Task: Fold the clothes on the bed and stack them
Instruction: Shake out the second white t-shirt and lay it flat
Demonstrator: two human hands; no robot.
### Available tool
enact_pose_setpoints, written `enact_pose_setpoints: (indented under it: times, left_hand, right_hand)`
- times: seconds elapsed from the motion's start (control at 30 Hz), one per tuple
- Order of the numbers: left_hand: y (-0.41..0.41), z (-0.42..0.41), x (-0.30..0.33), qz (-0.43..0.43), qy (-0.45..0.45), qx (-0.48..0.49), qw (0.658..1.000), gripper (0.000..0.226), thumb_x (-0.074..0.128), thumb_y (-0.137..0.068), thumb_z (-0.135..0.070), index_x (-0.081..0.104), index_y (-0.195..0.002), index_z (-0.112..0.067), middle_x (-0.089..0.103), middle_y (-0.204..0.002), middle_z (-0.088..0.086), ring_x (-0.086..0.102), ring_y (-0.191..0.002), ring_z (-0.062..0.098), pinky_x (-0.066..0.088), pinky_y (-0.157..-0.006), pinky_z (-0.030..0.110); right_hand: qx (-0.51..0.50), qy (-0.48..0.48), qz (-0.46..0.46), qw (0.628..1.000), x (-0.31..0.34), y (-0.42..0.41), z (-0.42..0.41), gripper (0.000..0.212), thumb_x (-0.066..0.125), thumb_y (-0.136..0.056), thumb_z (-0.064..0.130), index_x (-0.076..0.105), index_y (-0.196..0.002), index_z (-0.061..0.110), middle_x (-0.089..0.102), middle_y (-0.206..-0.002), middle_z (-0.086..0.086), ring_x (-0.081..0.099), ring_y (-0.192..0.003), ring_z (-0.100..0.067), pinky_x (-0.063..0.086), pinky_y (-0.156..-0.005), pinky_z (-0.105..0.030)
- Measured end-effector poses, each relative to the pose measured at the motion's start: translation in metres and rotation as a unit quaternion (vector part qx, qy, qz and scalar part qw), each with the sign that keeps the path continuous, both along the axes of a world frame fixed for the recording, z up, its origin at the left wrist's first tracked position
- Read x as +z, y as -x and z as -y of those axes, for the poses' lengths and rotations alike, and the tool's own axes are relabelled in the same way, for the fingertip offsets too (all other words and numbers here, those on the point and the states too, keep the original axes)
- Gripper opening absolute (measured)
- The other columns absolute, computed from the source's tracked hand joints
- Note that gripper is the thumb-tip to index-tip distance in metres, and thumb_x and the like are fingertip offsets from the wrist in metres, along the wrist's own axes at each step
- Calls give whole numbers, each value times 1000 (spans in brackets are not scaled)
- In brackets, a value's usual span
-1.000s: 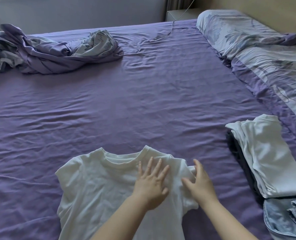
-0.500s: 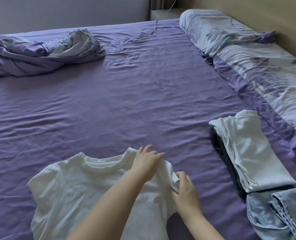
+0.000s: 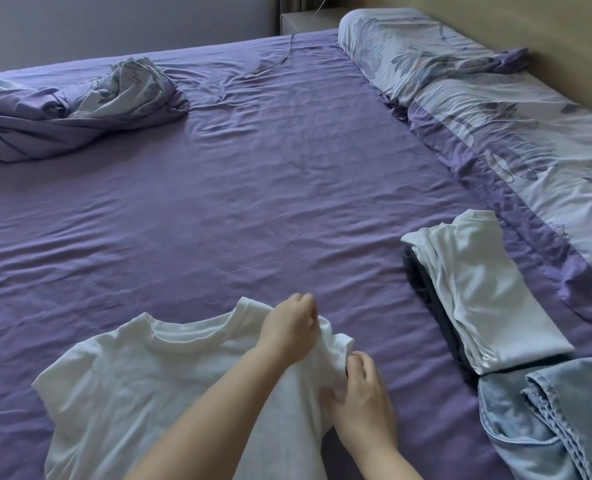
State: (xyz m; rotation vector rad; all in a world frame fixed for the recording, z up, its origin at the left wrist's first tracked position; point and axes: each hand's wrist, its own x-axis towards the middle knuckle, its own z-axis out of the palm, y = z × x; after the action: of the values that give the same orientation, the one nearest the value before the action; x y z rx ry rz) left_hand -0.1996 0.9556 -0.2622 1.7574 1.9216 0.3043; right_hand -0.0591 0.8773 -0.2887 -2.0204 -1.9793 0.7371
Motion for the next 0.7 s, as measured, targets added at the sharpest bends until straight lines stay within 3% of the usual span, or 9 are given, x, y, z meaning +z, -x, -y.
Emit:
enact_pose_setpoints:
  times: [0.07,0.13,0.23,0.33,0.4,0.47,0.53,0.63,0.7]
  left_hand:
    - [-8,3,5,42,47,-21,998,23,57,-85,-42,58,-84,-19,57,-96,1,56,-94,22,42,-79,31]
    - [-18,2,11,78,109,-43,990,39,63,-75,-59,56,-89,-23,52,-101,-1,51,-98,18,43,-85,31]
    - [-25,1,11,-3,139,-128,982,43,66,-79,-45,54,-112,-20,43,-115,7,39,-110,27,40,-95,37]
    - [-20,0,1,-11,104,-114,988,25,60,-88,-26,64,-111,-20,47,-114,11,46,-108,32,43,-90,34]
    - [-19,0,0,43,95,-67,992,20,63,-86,-25,68,-105,-20,49,-109,8,53,-102,29,44,-85,29]
    - [-22,-2,2,101,87,-16,991,18,64,-85,-29,69,-101,-20,48,-102,4,55,-97,25,44,-81,25]
    - [-26,-4,6,143,88,31,985,15,64,-84,-35,68,-92,-23,50,-97,1,55,-95,23,41,-76,25]
    - [-30,-8,7,156,102,66,980,25,61,-85,-40,57,-66,-26,55,-76,0,51,-81,24,39,-79,31]
    - [-34,-6,8,135,107,67,983,39,55,-89,-35,46,-56,-17,45,-64,3,46,-77,27,35,-75,30]
  right_hand:
    - [17,-33,-1,999,-8,1,8,53,76,-65,33,50,-110,24,54,-121,-1,62,-98,-24,49,-70,-36]
    - [29,-27,31,999,-8,5,13,54,74,-65,36,50,-113,30,54,-121,2,62,-100,-20,50,-69,-36]
    - [17,-42,23,999,-9,6,17,65,88,-41,32,52,-95,32,64,-95,0,67,-76,-20,49,-53,-36]
    - [3,-58,33,998,-12,2,20,57,92,-29,34,57,-74,29,59,-73,3,63,-61,-22,47,-46,-33]
    - [4,-55,25,998,-15,-2,26,49,93,-34,33,59,-68,24,58,-71,3,61,-59,-23,47,-45,-32]
    - [-20,-32,-16,999,-12,-4,30,38,88,-54,32,62,-78,20,59,-85,0,63,-68,-27,48,-55,-35]
    - [-29,-2,-65,997,-13,-4,34,24,73,-76,32,54,-89,28,53,-94,3,58,-77,-25,43,-67,-34]
    - [-12,-117,-136,984,-19,-10,39,28,66,-74,31,40,-83,26,42,-73,14,47,-67,-7,37,-58,-18]
    - [-30,-145,-165,975,-19,-15,41,19,58,-73,40,45,-79,28,47,-78,11,47,-66,-5,36,-57,-15]
